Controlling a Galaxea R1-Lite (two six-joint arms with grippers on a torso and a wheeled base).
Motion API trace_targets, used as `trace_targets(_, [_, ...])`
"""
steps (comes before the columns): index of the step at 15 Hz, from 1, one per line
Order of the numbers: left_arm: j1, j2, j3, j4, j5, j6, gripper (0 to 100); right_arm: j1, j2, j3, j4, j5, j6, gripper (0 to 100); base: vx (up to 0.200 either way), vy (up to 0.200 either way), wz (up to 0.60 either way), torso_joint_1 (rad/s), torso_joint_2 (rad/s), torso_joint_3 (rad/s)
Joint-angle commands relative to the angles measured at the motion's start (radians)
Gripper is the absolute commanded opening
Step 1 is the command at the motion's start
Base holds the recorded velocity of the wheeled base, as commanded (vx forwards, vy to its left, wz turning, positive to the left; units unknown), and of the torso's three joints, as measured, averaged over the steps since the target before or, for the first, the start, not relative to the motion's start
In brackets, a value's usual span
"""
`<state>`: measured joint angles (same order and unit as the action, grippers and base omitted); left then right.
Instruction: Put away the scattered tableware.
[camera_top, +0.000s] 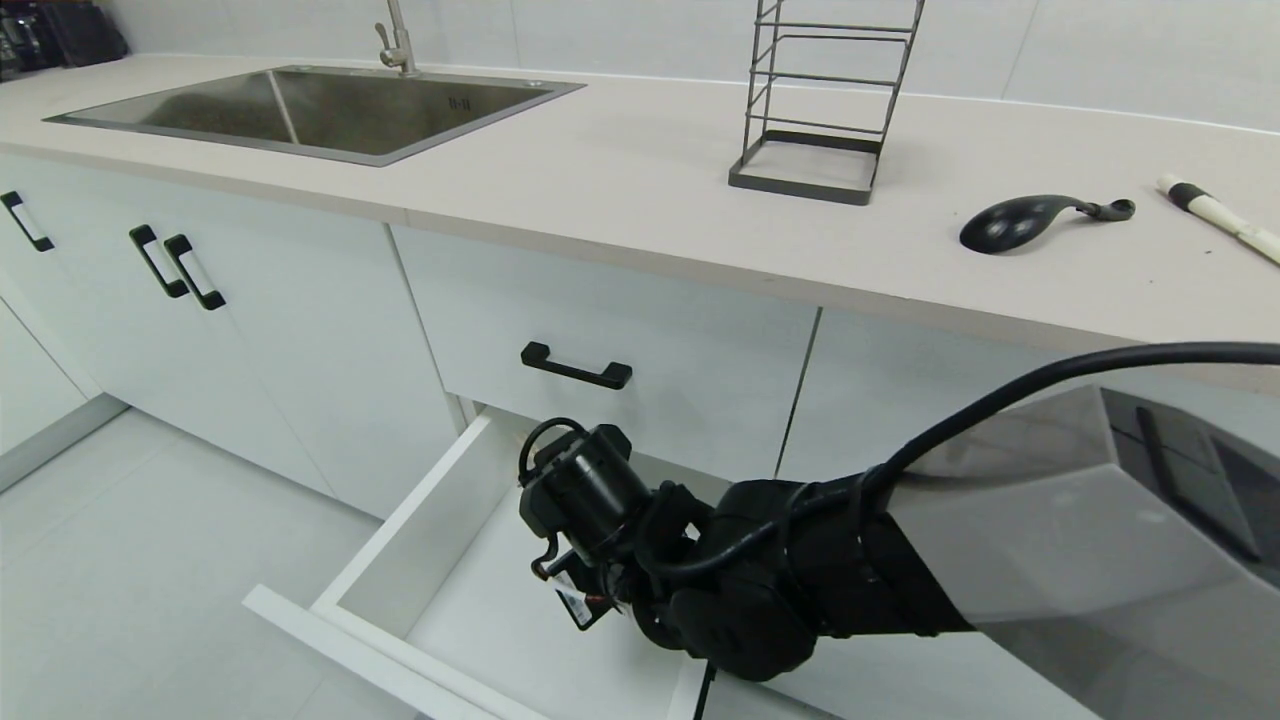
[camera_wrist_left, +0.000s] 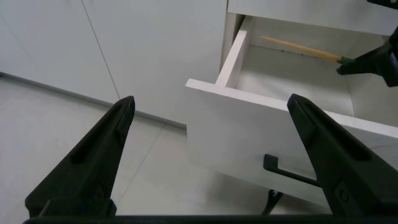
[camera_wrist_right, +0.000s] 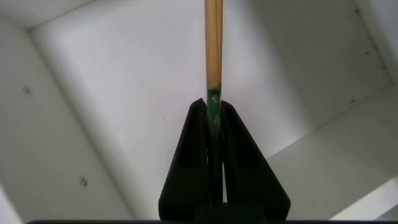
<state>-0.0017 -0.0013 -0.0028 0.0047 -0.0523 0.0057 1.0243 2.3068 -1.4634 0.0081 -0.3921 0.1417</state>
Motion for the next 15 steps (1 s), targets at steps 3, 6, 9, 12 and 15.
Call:
trace_targets(3, [0.000, 0.001, 0.000, 0.000, 0.000, 0.000, 100, 0.005, 0.063, -0.038, 0.010, -0.002, 0.022, 0, 0.000, 0.000, 0.00, 0.000, 0.00, 0.000])
trace_targets(6, [0.000, 0.001, 0.000, 0.000, 0.000, 0.000, 100, 0.030, 0.158, -0.123, 0.029, -0.002, 0.044, 0, 0.000, 0.000, 0.00, 0.000, 0.00, 0.000])
trace_targets(9, [0.000, 0.001, 0.000, 0.000, 0.000, 0.000, 100, 0.027, 0.189, -0.161, 0.059, -0.002, 0.045, 0, 0.000, 0.000, 0.00, 0.000, 0.00, 0.000])
trace_targets(12, [0.000, 0.001, 0.000, 0.000, 0.000, 0.000, 100, 0.027, 0.210, -0.178, 0.059, -0.002, 0.044, 0, 0.000, 0.000, 0.00, 0.000, 0.00, 0.000])
trace_targets(15, [0.000, 0.001, 0.001, 0.000, 0.000, 0.000, 100, 0.023, 0.226, -0.198, 0.058, -0.002, 0.042, 0, 0.000, 0.000, 0.00, 0.000, 0.00, 0.000])
